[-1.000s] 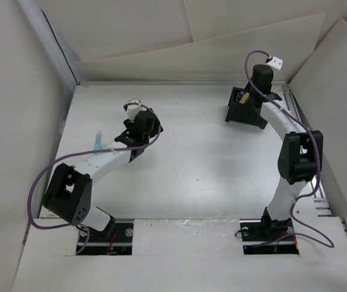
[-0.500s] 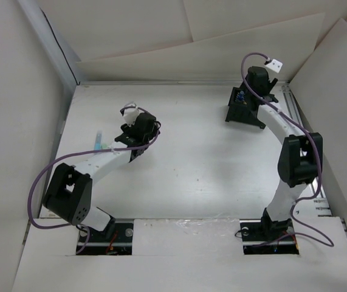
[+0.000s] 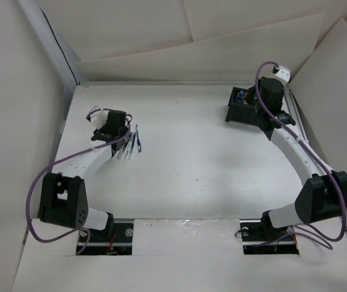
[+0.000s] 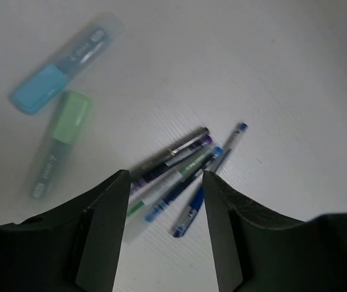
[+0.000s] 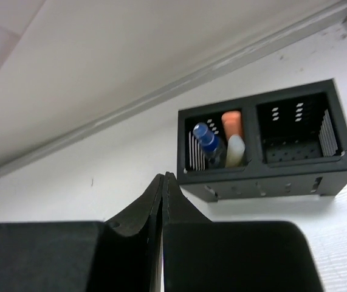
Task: Sort the stationery into containers
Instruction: Place the stationery in the storage box, then pick up the pen from the center of the board.
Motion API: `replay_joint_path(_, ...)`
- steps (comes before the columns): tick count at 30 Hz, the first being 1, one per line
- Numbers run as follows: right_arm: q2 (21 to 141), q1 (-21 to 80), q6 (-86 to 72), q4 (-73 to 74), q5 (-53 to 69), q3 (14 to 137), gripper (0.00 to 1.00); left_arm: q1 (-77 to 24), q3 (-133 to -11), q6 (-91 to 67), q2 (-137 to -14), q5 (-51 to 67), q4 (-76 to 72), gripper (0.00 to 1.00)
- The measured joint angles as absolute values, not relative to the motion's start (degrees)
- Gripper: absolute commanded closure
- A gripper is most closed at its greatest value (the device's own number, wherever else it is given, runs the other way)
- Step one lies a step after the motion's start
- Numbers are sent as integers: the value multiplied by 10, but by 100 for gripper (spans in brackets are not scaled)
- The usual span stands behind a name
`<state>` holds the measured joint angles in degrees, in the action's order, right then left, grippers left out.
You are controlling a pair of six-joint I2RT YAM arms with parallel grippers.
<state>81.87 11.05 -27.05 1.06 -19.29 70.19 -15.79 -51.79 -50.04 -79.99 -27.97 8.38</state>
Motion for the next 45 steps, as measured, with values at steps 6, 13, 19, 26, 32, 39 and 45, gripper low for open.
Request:
replay_joint_path(6, 817, 97, -270, 14, -123, 676, 94, -79, -466, -507, -782, -256, 107, 50)
replay_joint_path(13, 814, 74, -270, 15, -64, 675, 78, -82, -454, -507, -794, -253, 150, 47)
replay_joint_path(19, 814, 74, -270, 15, -35, 675, 77, -82, -453, -512, -820, -279, 176, 47)
replay_joint_path(26, 814, 72, -270, 16, -22, 675, 76, -64, -453, -503, -854, -291, 175, 47)
replay_joint_path(32, 805, 70, -270, 16, -17, 675, 76, -37, -442, -482, -875, -278, 161, 51)
replay_joint_path(39, 786, 67, -270, 16, -14, 674, 76, -38, -448, -456, -887, -275, 145, 63)
replay_joint_path(45, 783, 67, -270, 16, -12, 674, 68, -37, -449, -444, -889, -266, 131, 83)
